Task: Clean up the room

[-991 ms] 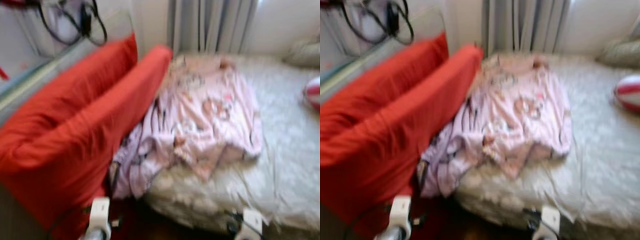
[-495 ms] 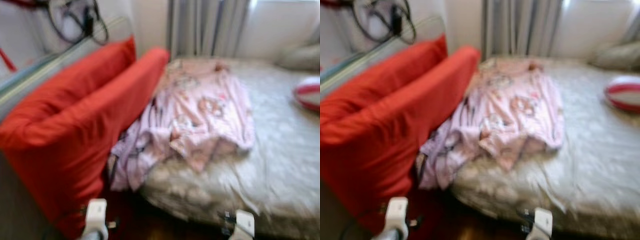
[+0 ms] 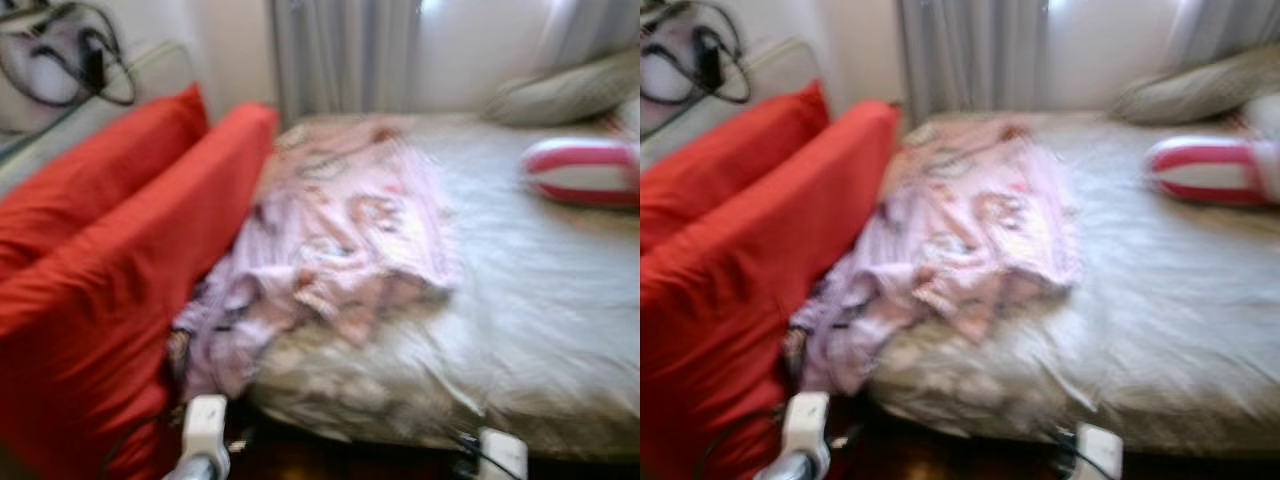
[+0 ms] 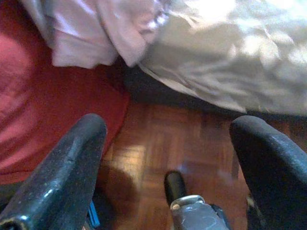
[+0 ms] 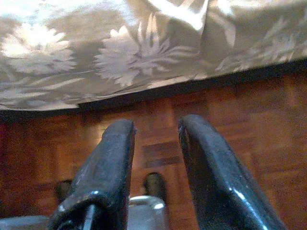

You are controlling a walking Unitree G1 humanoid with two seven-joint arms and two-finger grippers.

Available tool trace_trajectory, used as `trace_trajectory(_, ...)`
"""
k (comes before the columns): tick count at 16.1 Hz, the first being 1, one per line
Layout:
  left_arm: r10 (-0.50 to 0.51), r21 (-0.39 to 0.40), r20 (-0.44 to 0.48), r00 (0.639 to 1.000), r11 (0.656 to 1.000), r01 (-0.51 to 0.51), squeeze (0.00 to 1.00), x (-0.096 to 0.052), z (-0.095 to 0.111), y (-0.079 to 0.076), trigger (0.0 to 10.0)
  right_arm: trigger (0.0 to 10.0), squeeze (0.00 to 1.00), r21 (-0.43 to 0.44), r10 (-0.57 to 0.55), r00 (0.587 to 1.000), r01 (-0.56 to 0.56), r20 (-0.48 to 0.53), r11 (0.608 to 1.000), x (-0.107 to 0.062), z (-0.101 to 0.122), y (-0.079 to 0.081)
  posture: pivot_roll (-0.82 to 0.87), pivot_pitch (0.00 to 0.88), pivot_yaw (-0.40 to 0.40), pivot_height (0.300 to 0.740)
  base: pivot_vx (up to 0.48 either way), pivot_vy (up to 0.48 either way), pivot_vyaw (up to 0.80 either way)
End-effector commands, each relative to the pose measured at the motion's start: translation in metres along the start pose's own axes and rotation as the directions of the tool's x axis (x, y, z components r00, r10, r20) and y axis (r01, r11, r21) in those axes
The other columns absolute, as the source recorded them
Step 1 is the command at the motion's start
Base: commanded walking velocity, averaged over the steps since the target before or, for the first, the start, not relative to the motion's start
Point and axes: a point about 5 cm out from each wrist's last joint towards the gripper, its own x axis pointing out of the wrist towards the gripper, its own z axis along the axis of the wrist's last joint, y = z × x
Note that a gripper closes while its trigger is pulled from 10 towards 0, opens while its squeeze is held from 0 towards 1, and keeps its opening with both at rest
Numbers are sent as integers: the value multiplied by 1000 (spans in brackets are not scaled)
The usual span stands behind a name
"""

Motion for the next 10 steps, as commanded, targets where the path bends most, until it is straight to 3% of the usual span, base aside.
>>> trace_trajectory(1,35,5,-20,999,999,-35,0,-3,-6,14,10000,10000,0,7,39,999,-39,22,999,3,7,15,3,0,40,740,311,0,800)
trace_trajectory(2,36,5,-19,999,999,-36,0,-4,-6,14,10000,10000,0,10,38,999,-38,23,999,3,7,16,3,0,40,740,311,0,800)
trace_trajectory(4,36,3,-19,999,999,-36,0,-4,-6,14,10000,10000,0,22,37,999,-37,28,999,3,7,15,4,0,39,740,313,0,0)
trace_trajectory(6,36,3,-18,999,999,-36,0,-3,-6,14,10000,10000,0,-48,88,996,-86,32,995,3,9,22,2,0,39,740,311,0,800)
trace_trajectory(7,36,3,-16,999,999,-36,0,-3,-6,14,10000,10000,0,-28,82,996,-81,35,996,3,9,22,2,0,39,740,311,0,800)
trace_trajectory(10,27,1,18,999,1000,-27,0,-2,1,13,10000,10000,0,-20,92,994,-91,62,996,4,15,24,-6,0,38,740,200,0,0)
